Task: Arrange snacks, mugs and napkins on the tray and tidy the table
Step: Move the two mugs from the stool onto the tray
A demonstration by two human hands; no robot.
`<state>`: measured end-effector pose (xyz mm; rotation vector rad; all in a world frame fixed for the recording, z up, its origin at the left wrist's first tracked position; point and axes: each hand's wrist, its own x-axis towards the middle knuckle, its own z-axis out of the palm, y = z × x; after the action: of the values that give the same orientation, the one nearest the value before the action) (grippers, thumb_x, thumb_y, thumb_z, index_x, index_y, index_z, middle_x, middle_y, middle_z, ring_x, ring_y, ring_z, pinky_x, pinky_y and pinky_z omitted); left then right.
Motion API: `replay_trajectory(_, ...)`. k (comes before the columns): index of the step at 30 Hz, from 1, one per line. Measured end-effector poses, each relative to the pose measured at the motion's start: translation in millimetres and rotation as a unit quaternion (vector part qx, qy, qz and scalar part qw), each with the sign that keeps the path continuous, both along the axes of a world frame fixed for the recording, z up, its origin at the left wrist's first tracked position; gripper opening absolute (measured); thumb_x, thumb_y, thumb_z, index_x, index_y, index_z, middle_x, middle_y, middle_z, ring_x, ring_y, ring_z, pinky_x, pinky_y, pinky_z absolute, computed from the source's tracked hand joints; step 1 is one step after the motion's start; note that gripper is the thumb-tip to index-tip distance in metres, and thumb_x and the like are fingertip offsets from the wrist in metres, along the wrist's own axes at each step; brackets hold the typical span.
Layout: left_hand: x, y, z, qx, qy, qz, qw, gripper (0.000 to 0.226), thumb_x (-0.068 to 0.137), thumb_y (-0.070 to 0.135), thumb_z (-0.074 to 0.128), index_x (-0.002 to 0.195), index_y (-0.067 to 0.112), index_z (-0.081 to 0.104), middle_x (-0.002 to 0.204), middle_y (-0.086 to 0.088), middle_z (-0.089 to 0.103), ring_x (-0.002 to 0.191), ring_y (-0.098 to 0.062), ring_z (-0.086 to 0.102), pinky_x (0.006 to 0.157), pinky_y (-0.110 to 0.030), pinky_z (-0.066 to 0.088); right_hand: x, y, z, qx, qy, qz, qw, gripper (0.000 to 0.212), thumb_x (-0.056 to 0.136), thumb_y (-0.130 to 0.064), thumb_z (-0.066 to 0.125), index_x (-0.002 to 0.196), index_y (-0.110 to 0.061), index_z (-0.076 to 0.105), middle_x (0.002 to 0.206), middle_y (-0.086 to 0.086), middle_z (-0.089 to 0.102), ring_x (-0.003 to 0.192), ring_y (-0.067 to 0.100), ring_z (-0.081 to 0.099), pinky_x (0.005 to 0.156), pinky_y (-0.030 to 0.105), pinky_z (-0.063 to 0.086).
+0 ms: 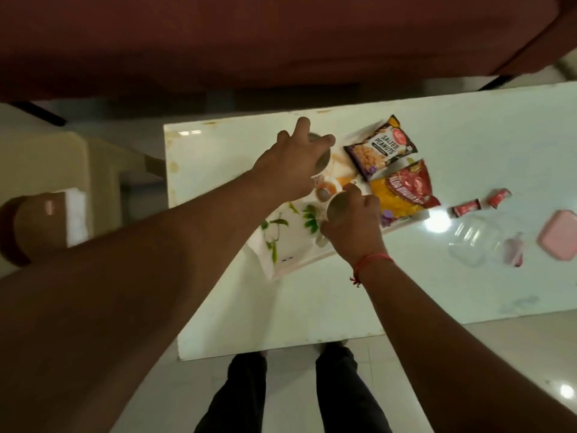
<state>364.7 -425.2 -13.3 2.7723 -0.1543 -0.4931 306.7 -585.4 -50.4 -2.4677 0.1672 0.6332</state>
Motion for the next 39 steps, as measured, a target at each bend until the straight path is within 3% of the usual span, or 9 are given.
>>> replay_trajectory(18, 35, -57, -45, 0.088, 0.029, -0.037, 0.995, 0.086, 0.074, 0.015, 0.082, 0.143, 0.034, 0.035, 0.144, -0.010, 0.028, 0.122, -0.035, 0.043, 0.083, -0.045, 0.054, 20, -32, -13, 0.019, 0.002, -0.040, 0.999, 0.088, 0.068, -0.043, 0.085, 0.139, -0.022, 0.037, 0.130, 0.013, 0.035, 0.114, 0.042, 0.052, 0.095, 0.048, 0.051)
replay_trajectory(22, 35, -56, -46, 0.105, 0.037, -0.039, 0.993, 0.100, 0.074, 0.024, 0.082, 0.152, 0.034, 0.020, 0.156, -0.012, 0.017, 0.137, -0.039, 0.030, 0.101, -0.049, 0.046, 21, -33, -11, -0.003, 0.000, -0.022, 1.000, 0.092, 0.067, -0.051, 0.084, 0.139, -0.022, 0.035, 0.130, 0.014, 0.036, 0.113, 0.041, 0.052, 0.094, 0.049, 0.050)
replay_trajectory(24, 29, -51, -38, 0.065, 0.008, 0.011, 0.998, 0.105, 0.075, 0.033, 0.079, 0.155, 0.030, 0.011, 0.161, -0.013, 0.012, 0.146, -0.039, 0.019, 0.114, -0.051, 0.033, 23, -36, -11, 0.004, 0.023, -0.008, 1.000, 0.094, 0.068, -0.053, 0.082, 0.142, -0.021, 0.033, 0.132, 0.015, 0.035, 0.115, 0.041, 0.051, 0.097, 0.050, 0.050)
replay_trajectory(26, 10, -48, -26, -0.041, -0.061, 0.117, 0.990, 0.094, 0.077, 0.033, 0.073, 0.154, 0.024, 0.020, 0.158, -0.012, 0.021, 0.144, -0.033, 0.025, 0.113, -0.043, 0.036, 27, -43, -12, 0.046, 0.049, -0.004, 0.998, 0.089, 0.075, -0.048, 0.078, 0.145, -0.020, 0.032, 0.137, 0.016, 0.033, 0.119, 0.039, 0.047, 0.100, 0.050, 0.048)
replay_trajectory(29, -50, -57, -25, -0.166, -0.136, 0.238, 0.947, 0.067, 0.076, 0.025, 0.066, 0.139, 0.019, 0.045, 0.140, -0.010, 0.038, 0.131, -0.026, 0.040, 0.106, -0.036, 0.044, 35, -57, -10, 0.093, 0.058, 0.016, 0.994, 0.066, 0.092, -0.039, 0.062, 0.149, -0.021, 0.034, 0.142, 0.018, 0.035, 0.122, 0.036, 0.044, 0.104, 0.050, 0.044)
replay_trajectory(31, -83, -75, -36, -0.214, -0.073, 0.354, 0.907, 0.051, 0.080, 0.016, 0.063, 0.131, 0.018, 0.054, 0.136, -0.009, 0.041, 0.129, -0.027, 0.042, 0.109, -0.042, 0.041, 39, -64, -10, 0.097, 0.058, 0.034, 0.993, 0.056, 0.096, -0.036, 0.057, 0.147, -0.019, 0.039, 0.142, 0.019, 0.041, 0.123, 0.037, 0.046, 0.102, 0.050, 0.044)
replay_trajectory(33, -96, -94, -52, -0.280, 0.068, 0.494, 0.821, 0.043, 0.091, 0.018, 0.055, 0.133, 0.022, 0.054, 0.144, -0.008, 0.040, 0.132, -0.027, 0.041, 0.112, -0.038, 0.037, 40, -67, -11, 0.113, 0.069, 0.031, 0.991, 0.055, 0.093, -0.039, 0.056, 0.143, -0.020, 0.044, 0.135, 0.019, 0.052, 0.117, 0.038, 0.053, 0.094, 0.055, 0.050)
replay_trajectory(36, -99, -114, -62, -0.376, 0.202, 0.578, 0.696, 0.040, 0.091, 0.030, 0.041, 0.128, 0.029, 0.059, 0.141, -0.004, 0.053, 0.124, -0.026, 0.054, 0.108, -0.041, 0.043, 39, -67, -12, 0.132, 0.090, 0.009, 0.987, 0.044, 0.095, -0.033, 0.056, 0.136, -0.020, 0.046, 0.126, 0.015, 0.059, 0.100, 0.031, 0.060, 0.079, 0.053, 0.058)
replay_trajectory(39, -93, -121, -61, -0.389, 0.187, 0.585, 0.687, 0.033, 0.097, 0.026, 0.038, 0.116, 0.019, 0.064, 0.127, -0.009, 0.064, 0.117, -0.028, 0.060, 0.104, -0.046, 0.048, 38, -67, -16, 0.148, 0.105, -0.026, 0.983, 0.042, 0.098, -0.033, 0.054, 0.137, -0.021, 0.045, 0.129, 0.010, 0.059, 0.105, 0.028, 0.061, 0.080, 0.040, 0.059)
